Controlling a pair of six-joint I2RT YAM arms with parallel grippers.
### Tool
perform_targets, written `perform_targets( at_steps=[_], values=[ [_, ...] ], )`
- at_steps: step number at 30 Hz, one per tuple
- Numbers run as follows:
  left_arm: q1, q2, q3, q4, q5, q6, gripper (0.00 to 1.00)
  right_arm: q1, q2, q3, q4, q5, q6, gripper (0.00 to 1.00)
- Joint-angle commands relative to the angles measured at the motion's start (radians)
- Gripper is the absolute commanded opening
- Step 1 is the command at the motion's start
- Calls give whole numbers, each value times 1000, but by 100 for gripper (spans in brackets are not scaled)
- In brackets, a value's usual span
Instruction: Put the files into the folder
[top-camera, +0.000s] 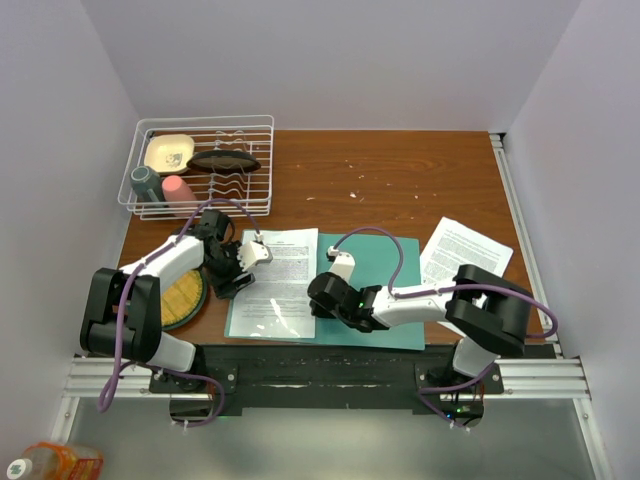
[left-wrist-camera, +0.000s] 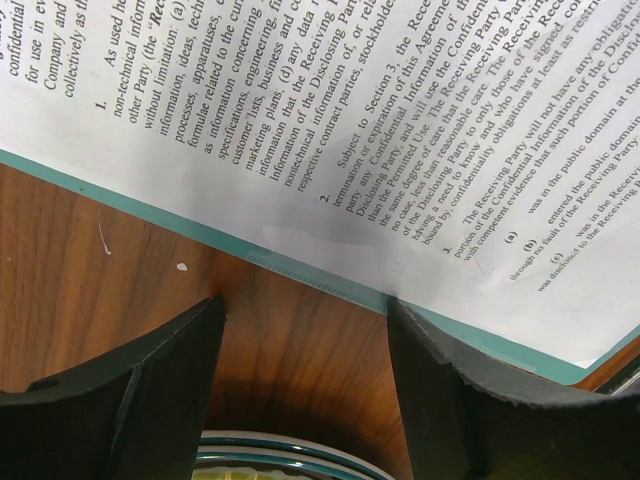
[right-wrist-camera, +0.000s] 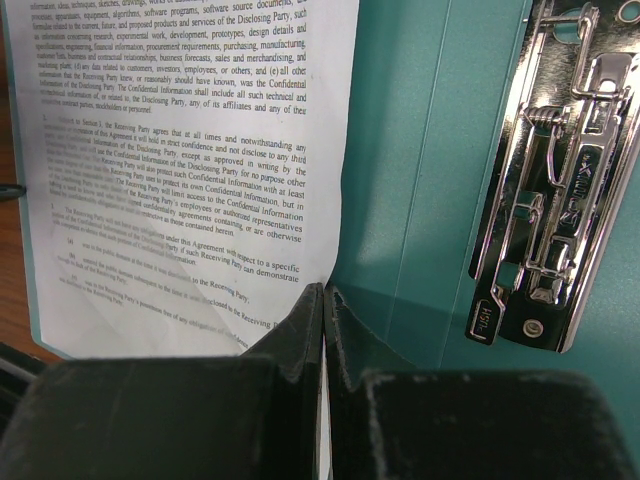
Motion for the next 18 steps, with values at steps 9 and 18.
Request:
perform_targets(
  at_steps=[9,18],
  values=[
    [-2,-4,-3,-58,52,-13,70,14,-12,-18,-32,3,26,0],
    [-2,-7,18,-74,53,-16,69,17,-8,6,-72,-10,-4,31]
  ],
)
